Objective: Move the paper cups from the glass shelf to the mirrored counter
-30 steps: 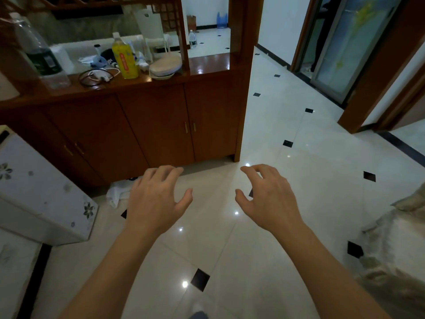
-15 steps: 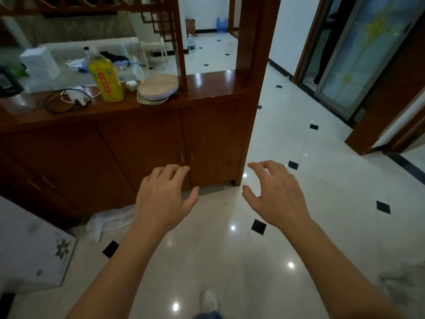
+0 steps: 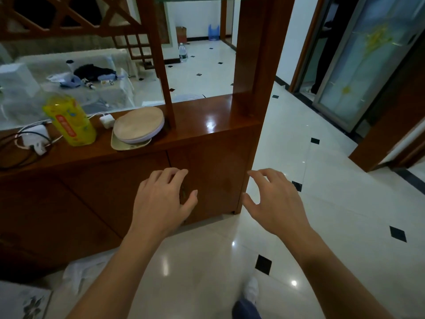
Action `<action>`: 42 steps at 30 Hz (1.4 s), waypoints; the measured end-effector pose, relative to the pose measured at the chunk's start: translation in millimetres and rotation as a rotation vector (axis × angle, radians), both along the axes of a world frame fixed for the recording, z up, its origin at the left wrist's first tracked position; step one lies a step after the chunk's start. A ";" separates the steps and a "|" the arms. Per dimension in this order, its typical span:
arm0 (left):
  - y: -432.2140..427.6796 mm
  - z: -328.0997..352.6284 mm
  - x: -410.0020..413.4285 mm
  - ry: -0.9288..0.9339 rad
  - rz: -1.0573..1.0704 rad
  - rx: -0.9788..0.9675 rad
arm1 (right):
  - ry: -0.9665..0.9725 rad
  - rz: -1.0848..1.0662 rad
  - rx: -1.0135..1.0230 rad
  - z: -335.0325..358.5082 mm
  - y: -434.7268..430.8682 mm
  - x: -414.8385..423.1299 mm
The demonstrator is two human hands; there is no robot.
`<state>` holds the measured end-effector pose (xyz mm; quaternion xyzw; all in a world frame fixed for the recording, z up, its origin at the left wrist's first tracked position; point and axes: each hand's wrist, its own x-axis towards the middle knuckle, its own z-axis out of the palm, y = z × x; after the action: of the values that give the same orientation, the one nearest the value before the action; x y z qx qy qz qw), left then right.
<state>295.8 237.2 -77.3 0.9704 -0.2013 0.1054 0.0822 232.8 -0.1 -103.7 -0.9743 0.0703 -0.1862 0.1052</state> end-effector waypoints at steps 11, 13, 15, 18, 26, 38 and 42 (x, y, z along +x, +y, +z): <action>-80.2 2.1 153.6 0.013 0.146 0.015 | 0.057 0.153 0.084 3.3 -81.1 186.6; -98.1 9.3 180.2 0.003 0.173 -0.004 | 0.067 0.197 0.086 11.0 -97.0 220.2; -112.3 17.5 203.2 -0.014 0.211 -0.030 | 0.071 0.242 0.088 19.6 -112.2 252.6; -127.4 32.6 231.1 -0.020 0.257 -0.057 | 0.053 0.288 0.079 36.1 -131.2 296.0; -142.5 106.1 274.3 -0.204 0.287 -0.110 | -0.144 0.369 0.017 113.5 -143.5 368.3; -132.7 283.5 314.8 -0.670 0.142 -0.300 | -0.643 0.401 -0.082 325.4 -151.2 397.4; -135.5 332.5 322.0 -0.783 0.117 -0.345 | -0.800 0.409 -0.056 380.9 -155.6 396.2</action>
<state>617.8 101.7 255.2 0.8390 -0.1416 0.5021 0.1547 629.0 -155.7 277.2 -0.8219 -0.1750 -0.5256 0.1322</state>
